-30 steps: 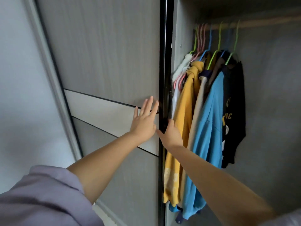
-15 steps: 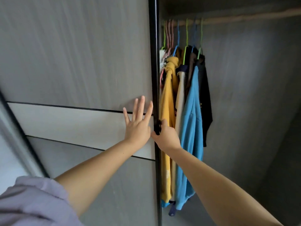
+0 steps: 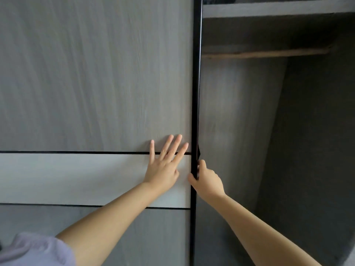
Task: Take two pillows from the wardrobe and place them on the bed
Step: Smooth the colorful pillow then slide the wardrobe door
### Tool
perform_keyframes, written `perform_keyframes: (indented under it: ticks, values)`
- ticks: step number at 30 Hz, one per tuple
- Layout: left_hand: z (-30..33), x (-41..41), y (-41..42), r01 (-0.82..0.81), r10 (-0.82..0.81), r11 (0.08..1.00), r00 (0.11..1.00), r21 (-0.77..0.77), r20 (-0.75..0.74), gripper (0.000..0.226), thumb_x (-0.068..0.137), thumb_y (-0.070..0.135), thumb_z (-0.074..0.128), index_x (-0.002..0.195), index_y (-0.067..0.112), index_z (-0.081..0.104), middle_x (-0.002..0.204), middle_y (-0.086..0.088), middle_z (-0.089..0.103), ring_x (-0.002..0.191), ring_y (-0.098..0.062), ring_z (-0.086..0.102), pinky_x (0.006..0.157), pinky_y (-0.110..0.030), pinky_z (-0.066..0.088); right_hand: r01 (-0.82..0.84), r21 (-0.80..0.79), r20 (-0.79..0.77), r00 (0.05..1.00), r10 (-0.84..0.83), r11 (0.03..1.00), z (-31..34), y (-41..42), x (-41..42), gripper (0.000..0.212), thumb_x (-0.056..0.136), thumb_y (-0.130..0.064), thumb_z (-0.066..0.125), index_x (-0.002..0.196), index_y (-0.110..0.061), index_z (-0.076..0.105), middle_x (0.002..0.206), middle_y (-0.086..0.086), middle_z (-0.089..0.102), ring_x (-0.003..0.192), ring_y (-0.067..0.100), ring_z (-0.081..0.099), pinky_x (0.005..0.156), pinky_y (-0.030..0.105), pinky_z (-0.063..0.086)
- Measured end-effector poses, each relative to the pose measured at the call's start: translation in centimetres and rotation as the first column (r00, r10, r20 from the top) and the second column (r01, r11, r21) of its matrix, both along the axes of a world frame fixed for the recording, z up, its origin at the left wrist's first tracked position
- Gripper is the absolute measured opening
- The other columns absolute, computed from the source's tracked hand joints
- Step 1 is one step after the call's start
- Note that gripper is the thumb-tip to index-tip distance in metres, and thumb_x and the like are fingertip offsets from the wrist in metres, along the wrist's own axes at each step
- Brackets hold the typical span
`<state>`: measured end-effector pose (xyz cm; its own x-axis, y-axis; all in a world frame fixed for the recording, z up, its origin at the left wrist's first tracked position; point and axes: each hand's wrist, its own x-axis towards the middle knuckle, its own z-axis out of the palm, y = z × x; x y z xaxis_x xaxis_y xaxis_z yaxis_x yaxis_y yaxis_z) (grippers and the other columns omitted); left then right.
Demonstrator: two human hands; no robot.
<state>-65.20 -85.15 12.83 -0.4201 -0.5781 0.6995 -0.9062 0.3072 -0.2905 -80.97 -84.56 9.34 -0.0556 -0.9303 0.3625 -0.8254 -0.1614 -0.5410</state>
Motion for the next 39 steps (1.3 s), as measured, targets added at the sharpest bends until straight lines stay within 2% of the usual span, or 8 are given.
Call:
perform_keyframes:
  ticks: [4,7,10,13,20,26,33,39]
  values:
    - [0.6,-3.2,-0.1,0.021,-0.019,0.998,0.999,-0.051,0.037,0.097,0.058,0.038,0.08,0.143,0.02,0.035,0.153,-0.004,0.03,0.14,-0.022,0.018,0.103,-0.069,0.014,0.1,-0.064,-0.103,0.989,-0.106,0.993,-0.1,1.4,-6.5,0.051,0.091,-0.042,0.043,0.136,-0.019,0.032,0.108,-0.003,0.063,0.088,0.019,0.063,0.066,0.033,0.052]
    - [1.0,-4.9,-0.4,0.027,-0.024,0.998,0.999,-0.062,0.04,0.103,0.057,0.047,0.081,0.144,0.021,0.032,0.154,-0.005,0.028,0.141,-0.022,0.018,0.103,-0.068,0.013,0.138,-0.124,-0.075,0.986,-0.148,0.983,0.2,2.6,-10.8,0.066,0.092,-0.033,0.05,0.148,-0.02,0.018,0.147,-0.001,0.039,0.127,0.022,0.047,0.086,0.042,0.053]
    - [1.1,-6.2,-0.5,0.032,-0.029,0.996,0.999,-0.082,0.044,0.106,0.056,0.051,0.081,0.145,0.02,0.03,0.154,-0.006,0.028,0.142,-0.022,0.019,0.103,-0.069,0.012,0.245,-0.204,-0.014,0.967,-0.253,0.948,0.6,4.1,-14.0,0.077,0.091,-0.018,0.054,0.152,-0.021,0.006,0.159,0.003,0.015,0.144,0.025,0.02,0.104,0.044,0.042]
    - [0.8,-7.1,-0.8,0.071,-0.065,0.993,0.996,-0.098,0.064,0.108,0.055,0.051,0.082,0.145,0.02,0.03,0.154,-0.006,0.024,0.142,-0.021,0.018,0.103,-0.068,0.012,0.351,-0.308,-0.02,0.927,-0.375,0.884,1.9,4.9,-16.3,0.084,0.089,-0.011,0.056,0.152,-0.019,0.001,0.161,0.01,0.0,0.148,0.027,-0.004,0.121,0.045,0.012]
    - [0.5,-10.4,-1.3,0.119,-0.11,0.987,0.99,-0.109,0.089,0.114,0.051,0.056,0.081,0.145,0.021,0.027,0.155,-0.002,0.019,0.142,-0.017,0.02,0.109,-0.064,0.011,0.01,-0.386,-0.52,0.823,-0.227,0.922,4.3,4.3,-19.0,0.097,0.084,-0.04,0.068,0.147,-0.03,-0.005,0.156,0.006,-0.014,0.144,0.031,-0.015,0.115,0.056,-0.001]
    - [0.4,-14.2,-2.2,0.151,-0.145,0.986,0.985,-0.066,0.092,0.125,0.053,0.065,0.074,0.149,0.024,0.006,0.157,0.004,-0.02,0.145,-0.012,-0.014,0.114,-0.051,-0.008,0.092,-0.367,-0.559,0.774,-0.299,0.926,3.8,4.0,-24.5,0.102,0.073,-0.05,0.074,0.148,-0.03,0.008,0.155,0.016,-0.005,0.141,0.046,-0.007,0.105,0.073,0.013]
    - [-0.1,-19.8,-2.4,0.185,-0.172,0.974,0.98,-0.131,0.104,0.122,0.052,0.066,0.074,0.148,0.023,0.012,0.16,0.002,-0.006,0.146,-0.014,-0.009,0.115,-0.051,-0.006,0.086,-0.412,-0.581,0.742,-0.334,0.907,3.6,4.1,-30.2,0.103,0.07,-0.05,0.075,0.149,-0.032,0.013,0.157,0.015,-0.002,0.14,0.049,-0.002,0.101,0.071,0.013]
    - [0.0,-22.4,-1.9,0.211,-0.198,0.966,0.975,-0.146,0.097,0.123,0.047,0.063,0.079,0.146,0.02,0.02,0.153,0.001,0.021,0.142,-0.016,0.02,0.114,-0.051,0.0,0.097,-0.387,-0.597,0.732,-0.33,0.917,3.8,4.6,-32.6,0.102,0.069,-0.05,0.076,0.149,-0.029,0.017,0.156,0.017,0.0,0.139,0.051,0.001,0.1,0.071,0.014]
